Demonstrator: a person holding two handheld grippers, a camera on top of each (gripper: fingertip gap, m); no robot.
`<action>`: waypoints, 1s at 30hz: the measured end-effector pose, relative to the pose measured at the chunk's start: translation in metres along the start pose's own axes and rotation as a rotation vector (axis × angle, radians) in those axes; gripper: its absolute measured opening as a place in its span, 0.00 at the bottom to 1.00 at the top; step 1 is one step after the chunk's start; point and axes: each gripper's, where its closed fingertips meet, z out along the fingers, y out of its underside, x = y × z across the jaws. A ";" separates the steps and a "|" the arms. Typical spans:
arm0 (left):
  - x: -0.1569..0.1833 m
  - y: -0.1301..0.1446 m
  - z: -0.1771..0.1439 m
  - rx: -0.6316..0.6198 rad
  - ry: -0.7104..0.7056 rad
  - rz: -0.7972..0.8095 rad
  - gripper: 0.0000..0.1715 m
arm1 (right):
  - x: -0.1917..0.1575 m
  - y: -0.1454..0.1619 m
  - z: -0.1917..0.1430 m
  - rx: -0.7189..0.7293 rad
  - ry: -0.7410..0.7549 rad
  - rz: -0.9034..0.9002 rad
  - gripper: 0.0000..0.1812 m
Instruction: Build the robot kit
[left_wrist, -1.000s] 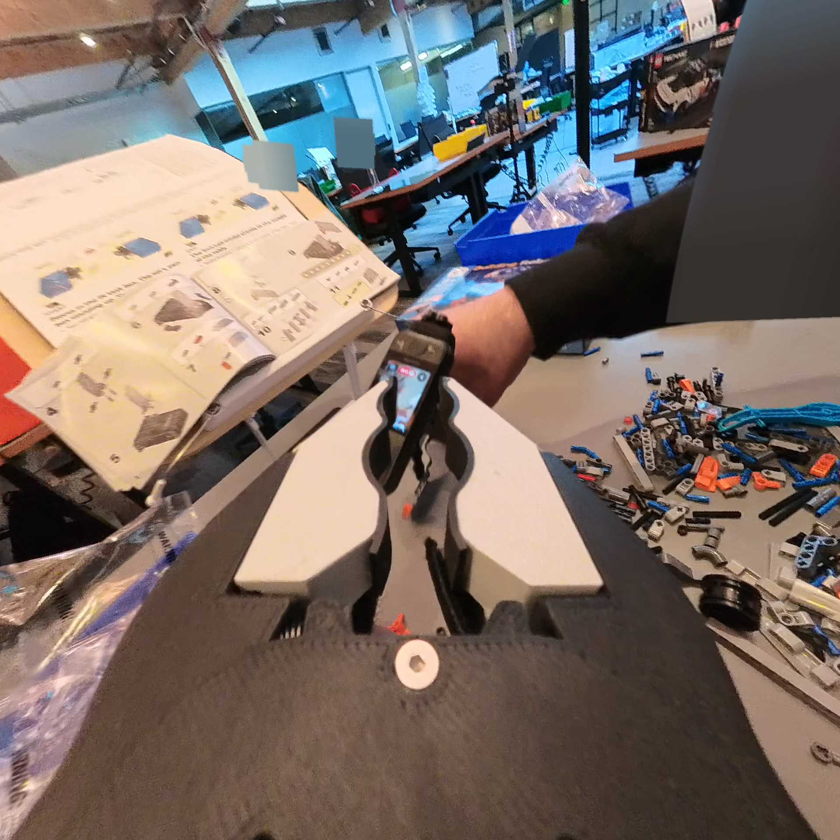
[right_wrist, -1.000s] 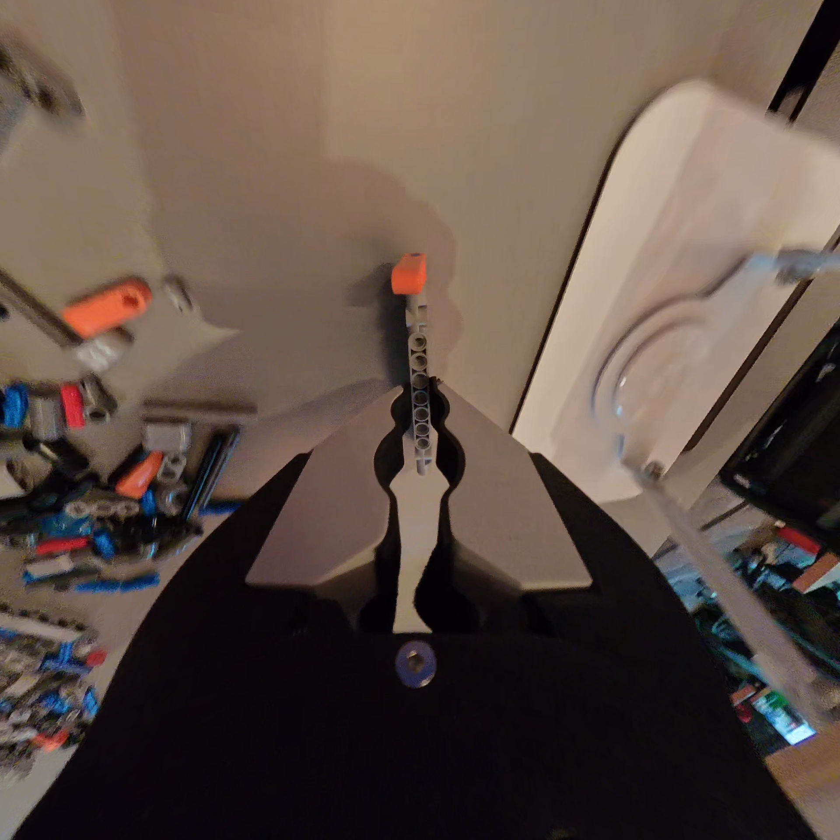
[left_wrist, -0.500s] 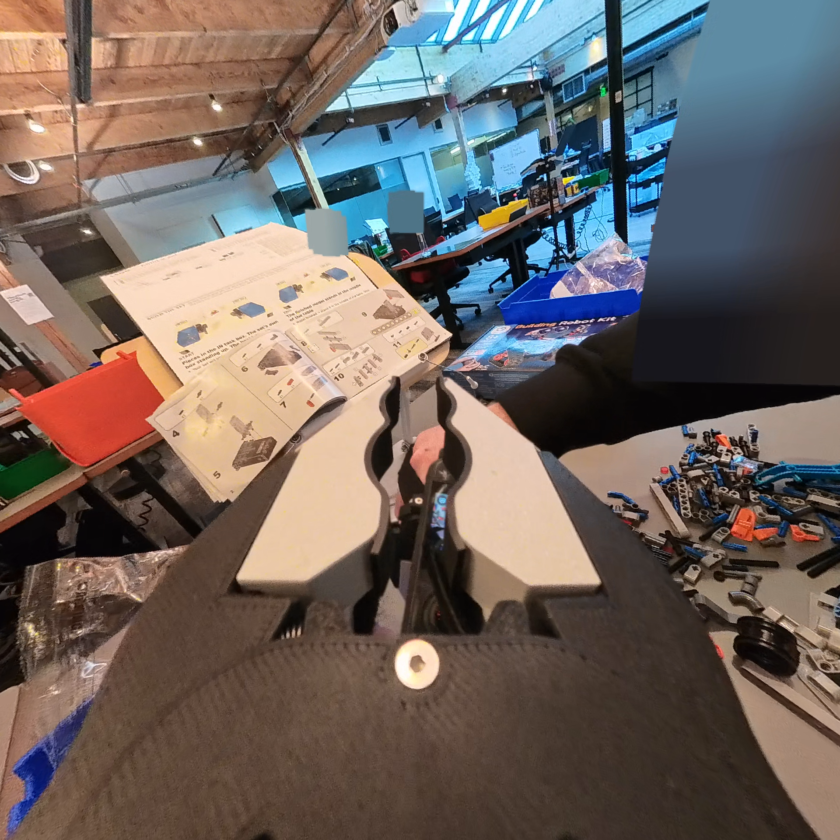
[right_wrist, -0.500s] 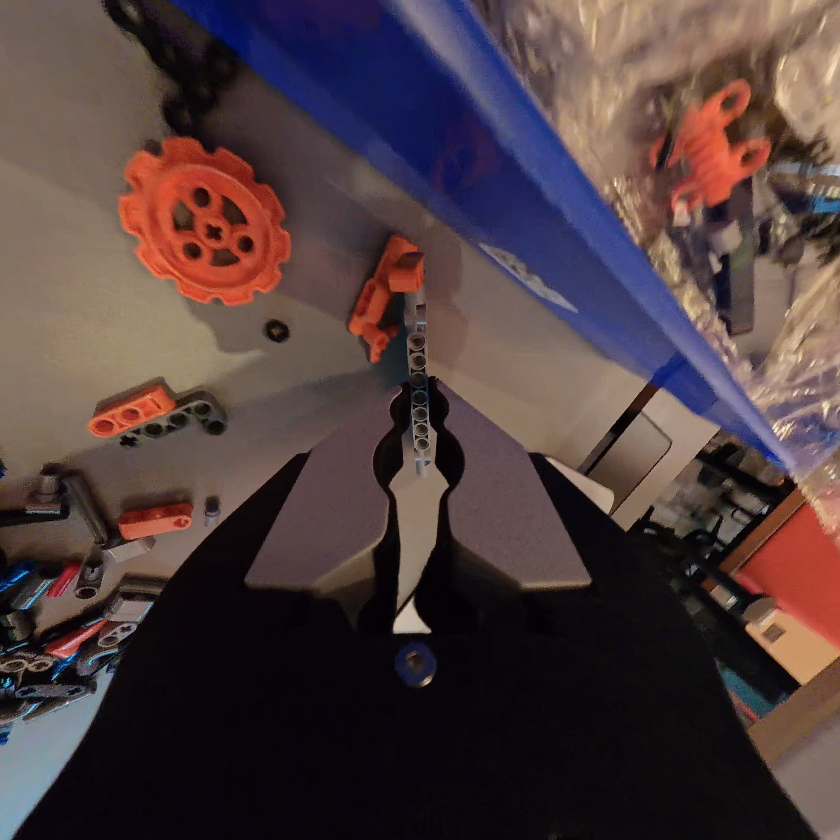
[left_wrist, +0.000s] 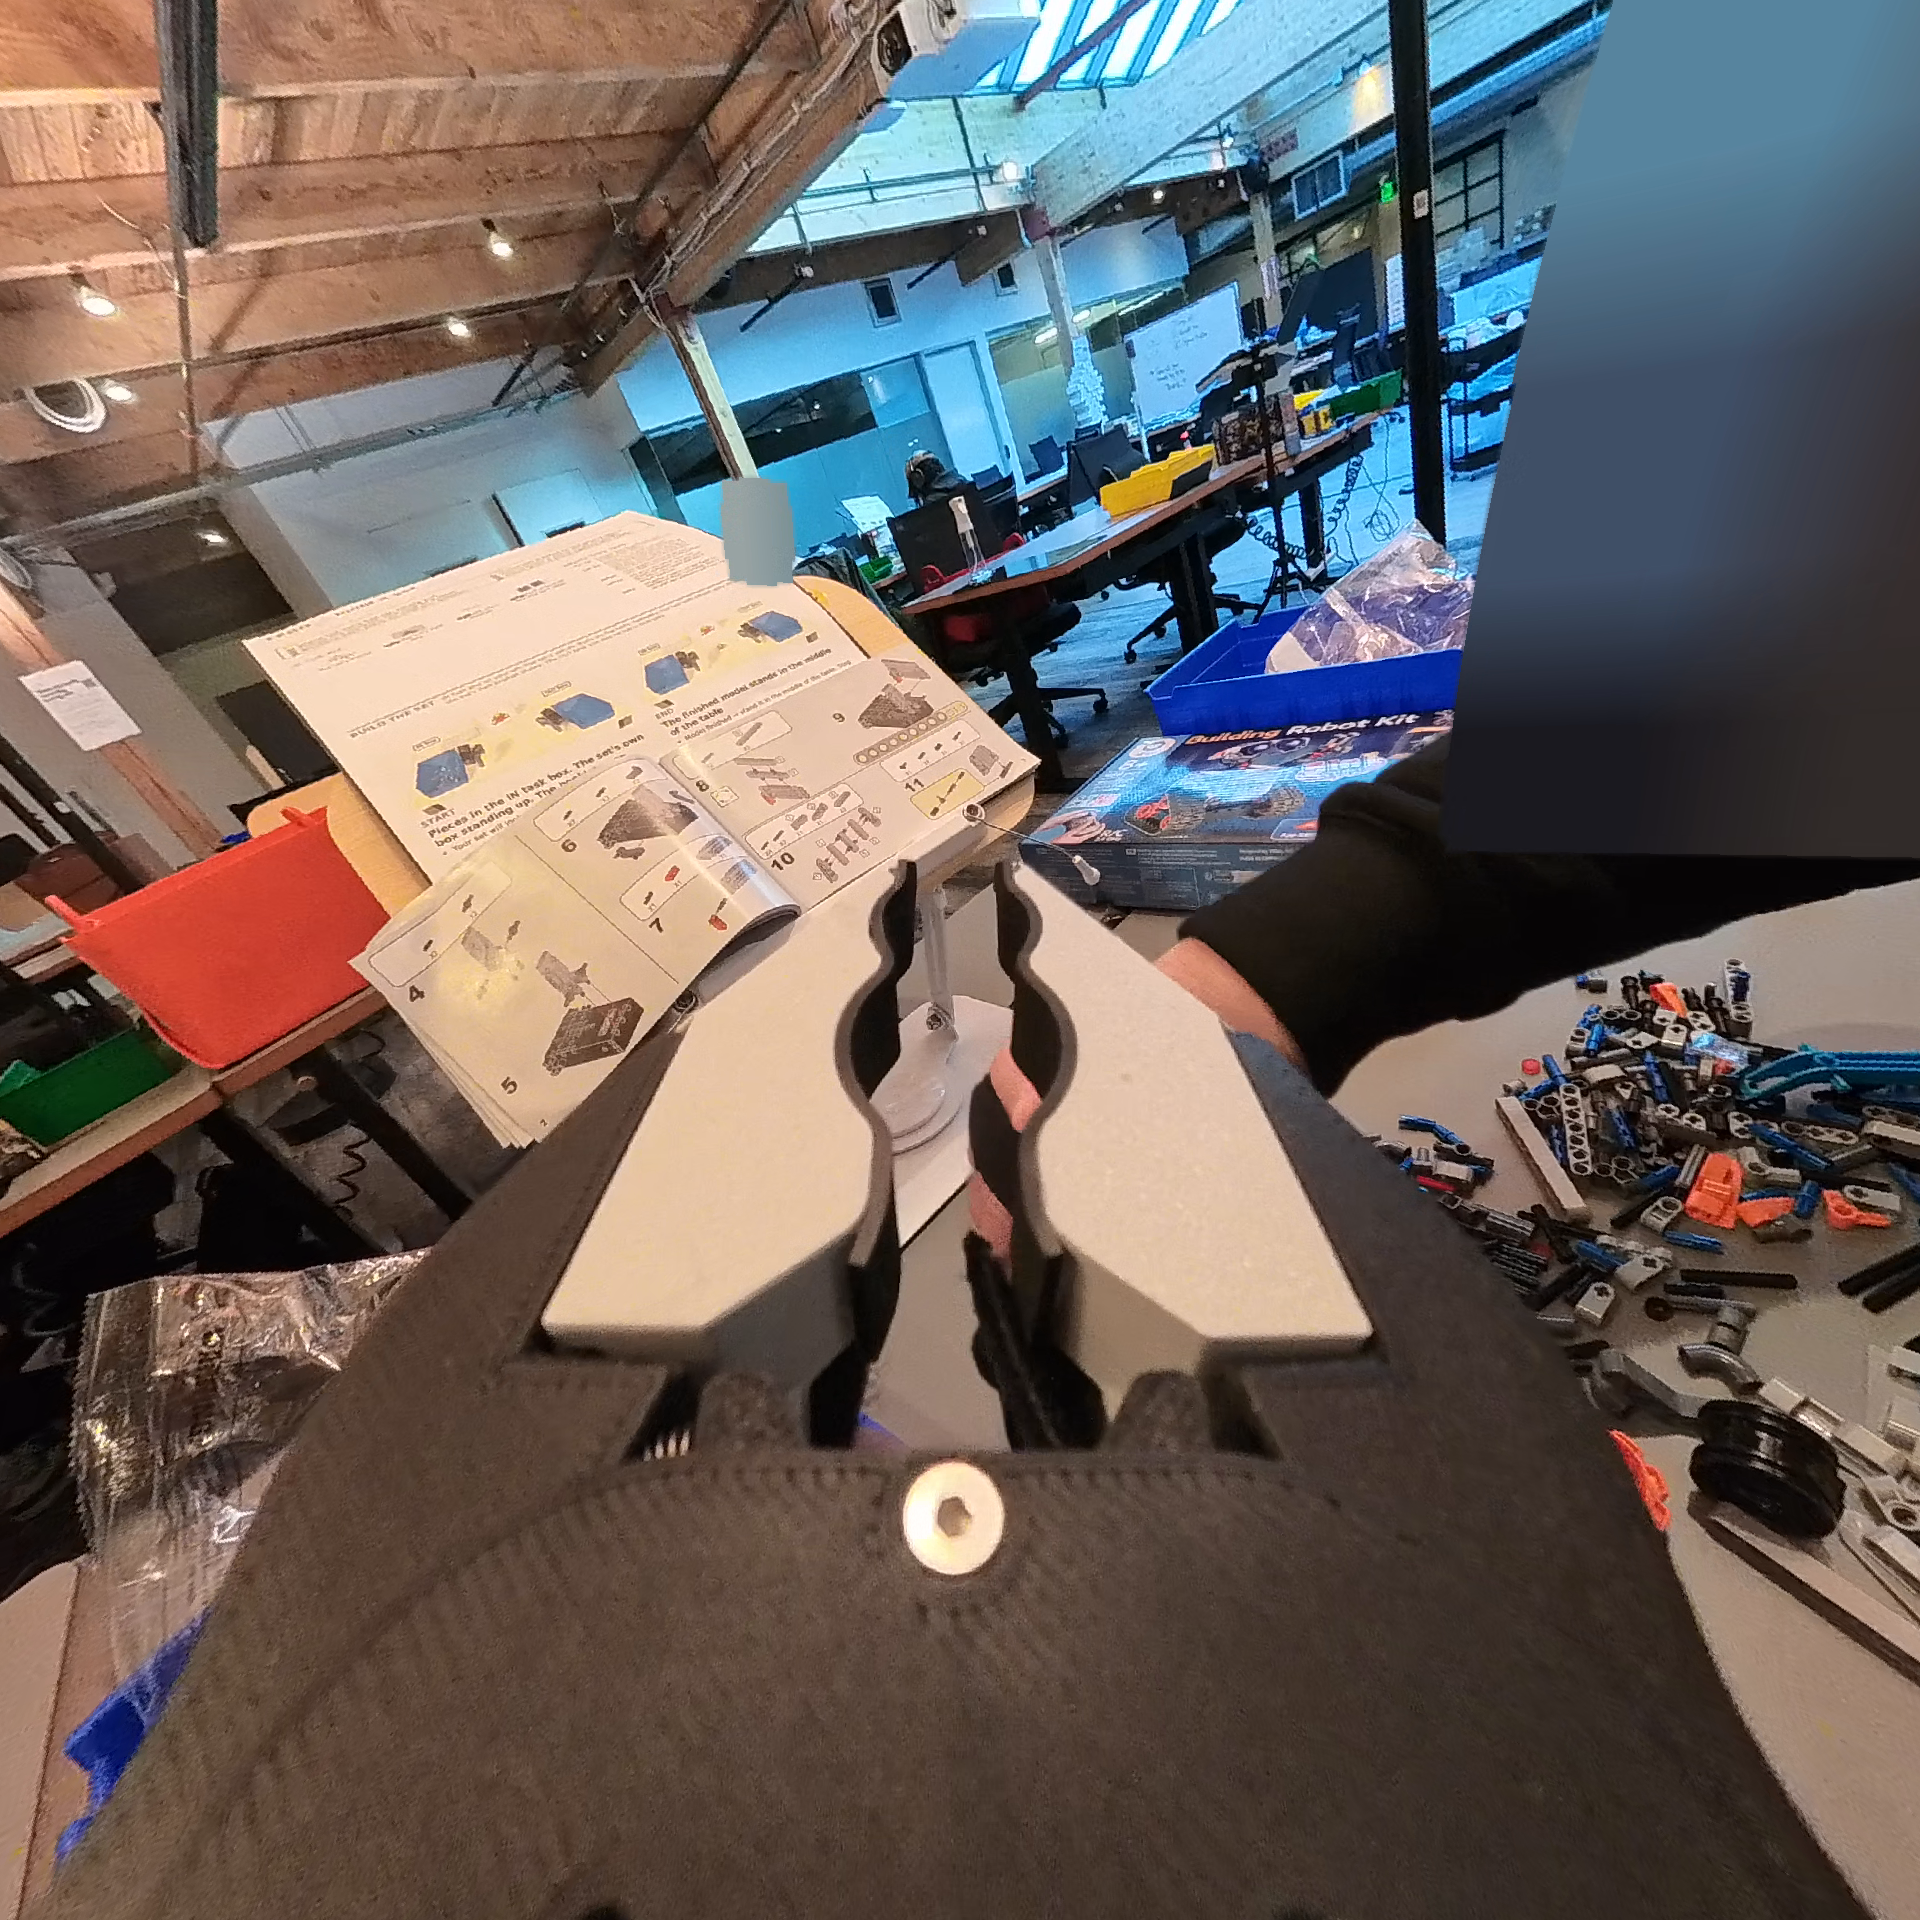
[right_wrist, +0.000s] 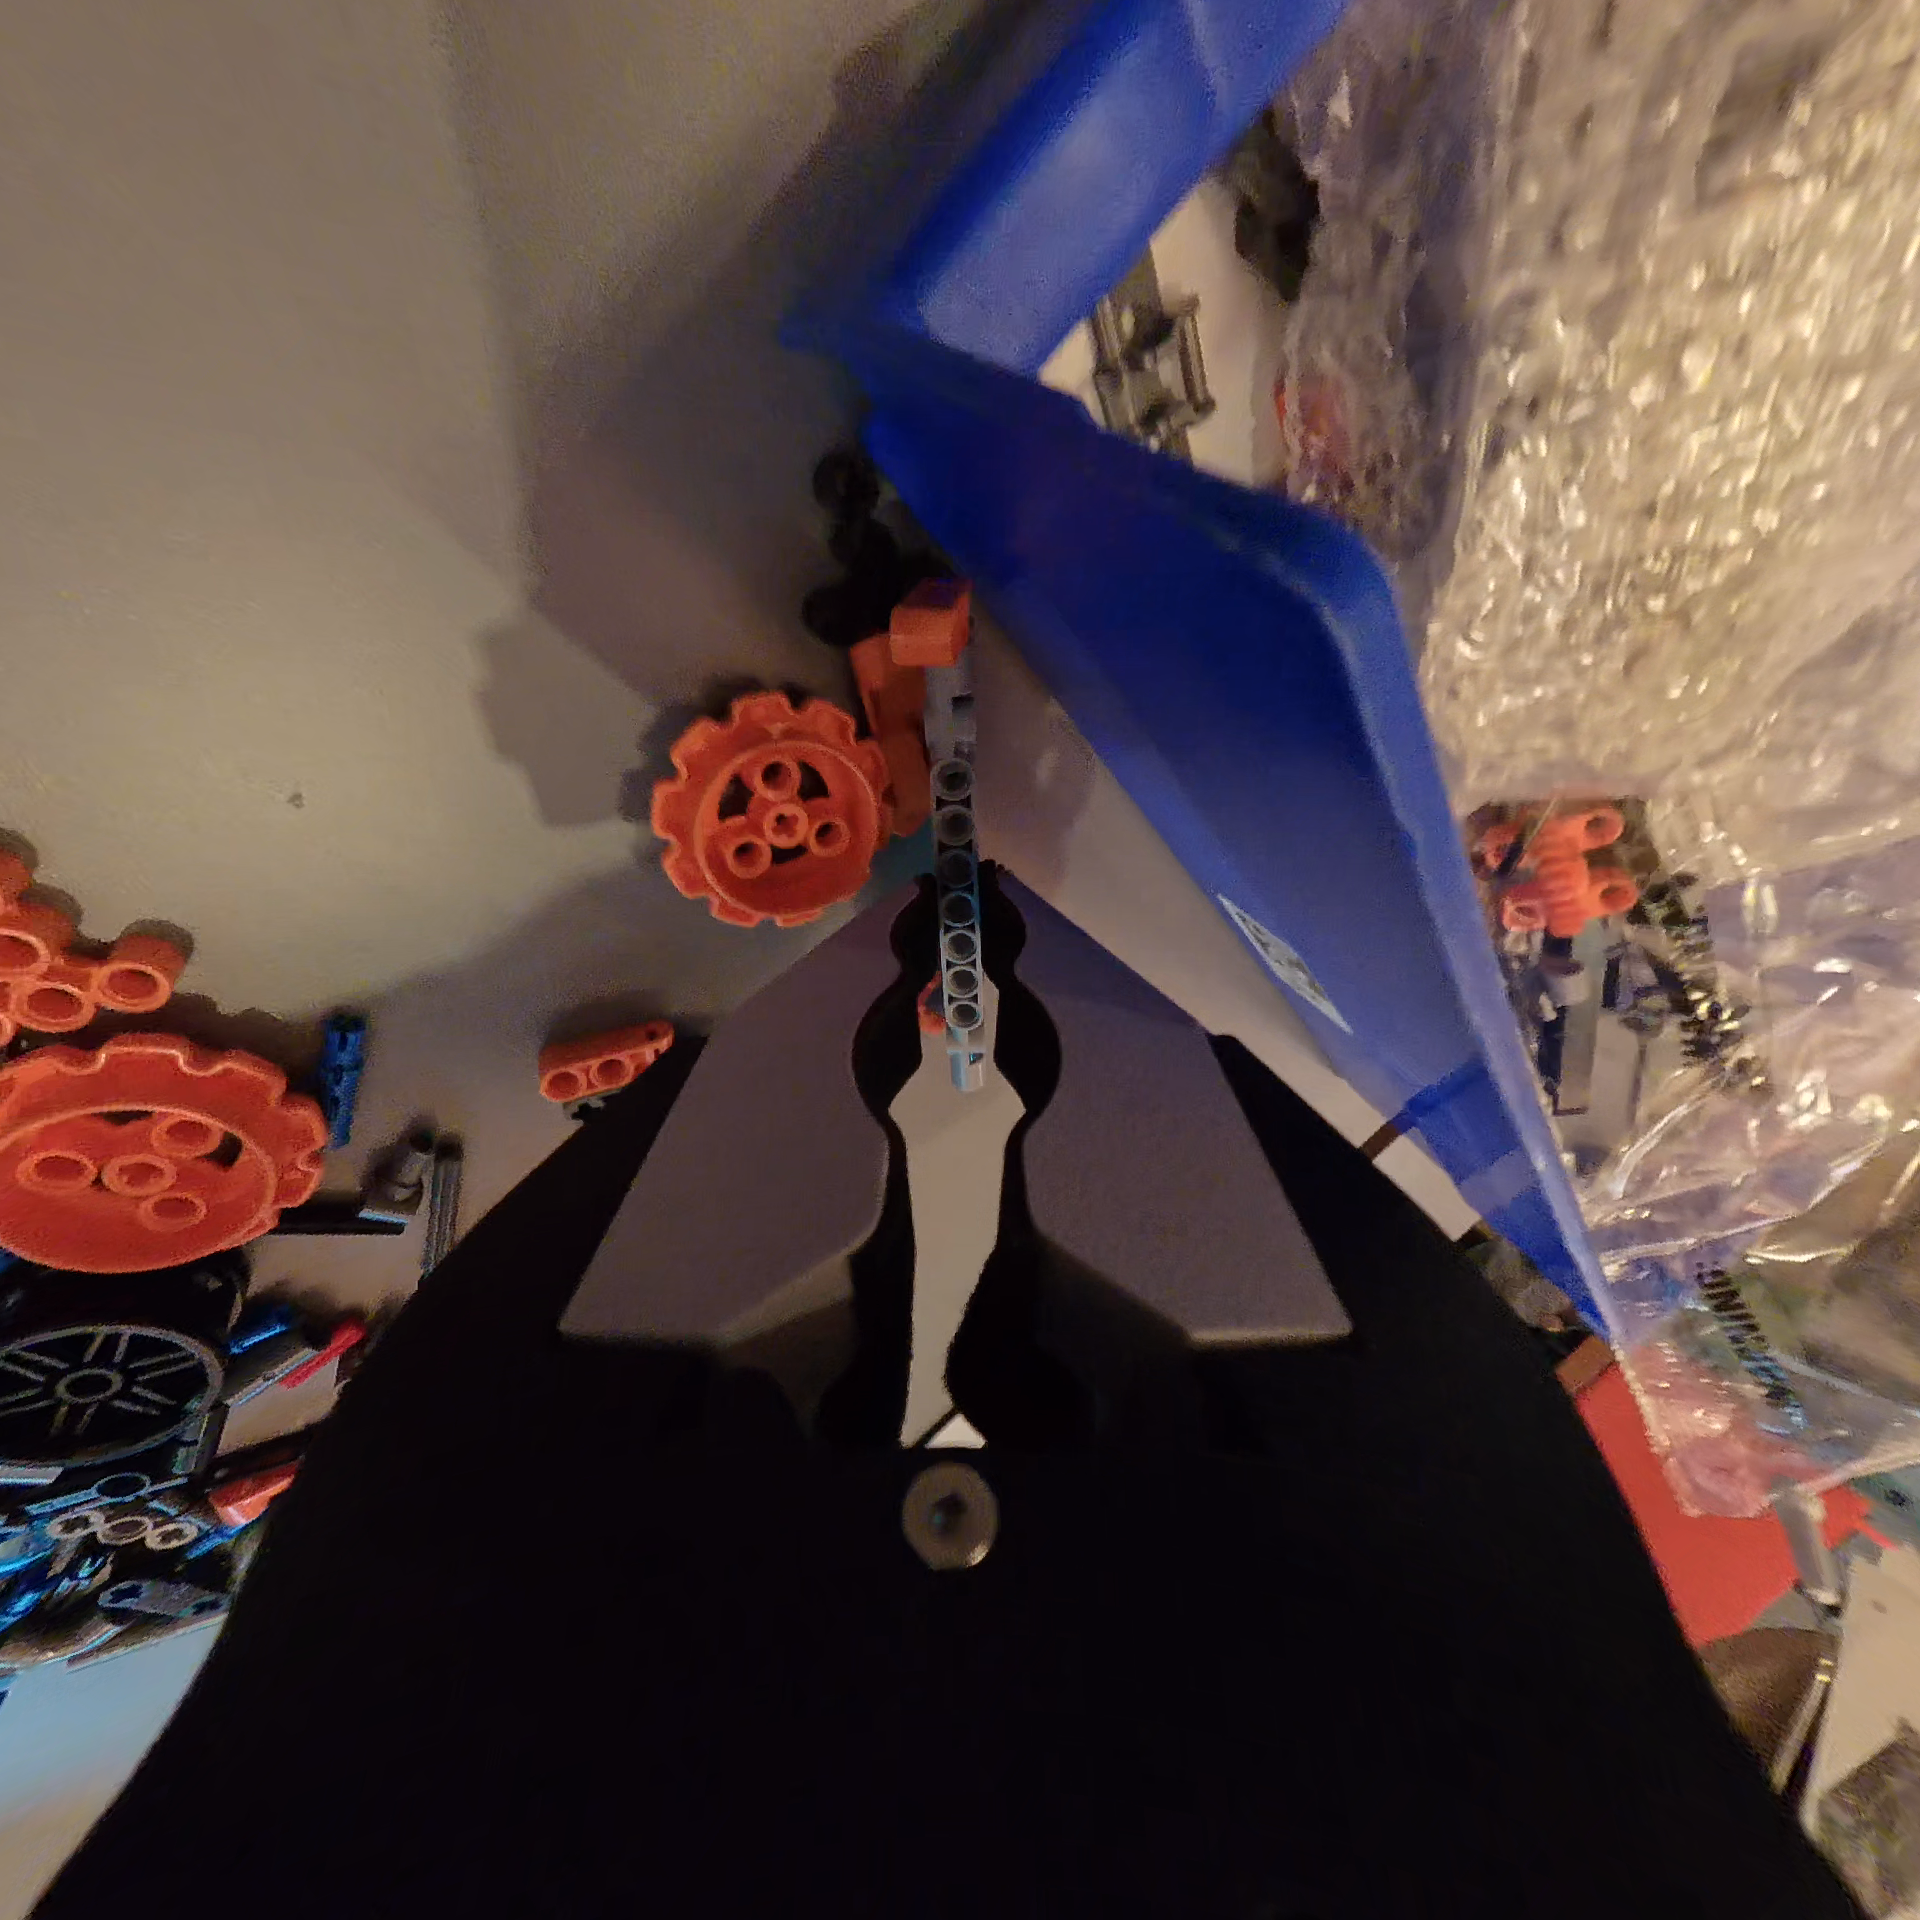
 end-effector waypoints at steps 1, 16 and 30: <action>0.000 0.001 0.000 -0.002 0.002 0.001 0.08 | -0.001 -0.003 -0.001 -0.004 0.004 -0.016 0.03; 0.008 0.007 0.006 -0.026 0.017 0.015 0.08 | -0.057 -0.014 -0.029 0.001 -0.060 -0.198 0.03; 0.018 0.016 0.015 -0.053 0.045 0.013 0.07 | -0.138 0.024 -0.069 -0.047 -0.160 -0.176 0.03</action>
